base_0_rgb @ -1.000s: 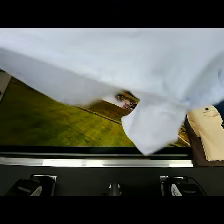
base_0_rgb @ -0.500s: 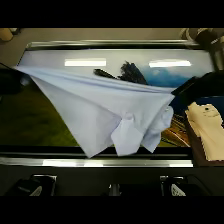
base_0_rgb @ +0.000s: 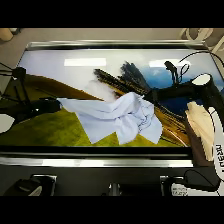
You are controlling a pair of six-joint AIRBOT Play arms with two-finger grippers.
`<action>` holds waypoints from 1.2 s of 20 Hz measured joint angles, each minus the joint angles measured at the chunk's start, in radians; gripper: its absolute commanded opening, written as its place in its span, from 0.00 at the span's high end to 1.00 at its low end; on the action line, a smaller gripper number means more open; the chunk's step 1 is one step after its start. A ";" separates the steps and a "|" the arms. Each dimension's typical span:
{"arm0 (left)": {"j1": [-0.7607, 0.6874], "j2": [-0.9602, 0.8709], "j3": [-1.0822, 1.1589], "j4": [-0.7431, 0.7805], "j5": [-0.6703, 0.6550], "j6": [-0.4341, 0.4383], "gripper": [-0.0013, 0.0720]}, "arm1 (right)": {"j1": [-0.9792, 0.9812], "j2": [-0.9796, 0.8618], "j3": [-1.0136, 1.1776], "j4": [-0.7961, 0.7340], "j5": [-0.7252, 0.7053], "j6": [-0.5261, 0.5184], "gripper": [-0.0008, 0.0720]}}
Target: Fold the shirts.
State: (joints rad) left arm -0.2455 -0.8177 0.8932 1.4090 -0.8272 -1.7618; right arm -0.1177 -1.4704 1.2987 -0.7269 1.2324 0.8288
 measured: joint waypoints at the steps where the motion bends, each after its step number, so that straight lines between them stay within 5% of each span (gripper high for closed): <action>1: 0.000 -0.002 -0.003 -0.004 0.010 0.002 0.95 | -0.017 0.005 0.011 0.012 0.022 -0.011 0.21; 4: 0.000 -0.005 -0.010 -0.011 0.019 0.008 0.95 | -0.051 0.052 0.010 -0.056 0.143 -0.018 0.21; 8: 0.000 -0.007 -0.014 -0.013 0.023 0.009 0.95 | 0.018 0.143 -0.182 -0.198 0.203 0.011 0.08; 17: -0.001 0.014 -0.014 -0.031 0.023 0.010 0.95 | 0.272 0.120 -0.491 -0.146 -0.169 0.111 0.16; 18: -0.001 0.018 -0.014 -0.033 0.024 0.010 0.95 | 0.281 0.113 -0.496 -0.137 -0.195 0.127 0.29; 20: -0.001 0.022 -0.014 -0.035 0.023 0.010 0.95 | 0.290 0.102 -0.504 -0.127 -0.240 0.154 0.93; 24: -0.001 0.031 -0.008 -0.037 0.023 0.010 0.95 | 0.268 0.114 -0.460 -0.106 -0.227 0.143 0.96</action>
State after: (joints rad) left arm -0.2462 -0.7864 0.8848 1.3724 -0.8043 -1.7515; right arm 0.1501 -1.3567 0.8387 -0.8333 1.0054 0.9718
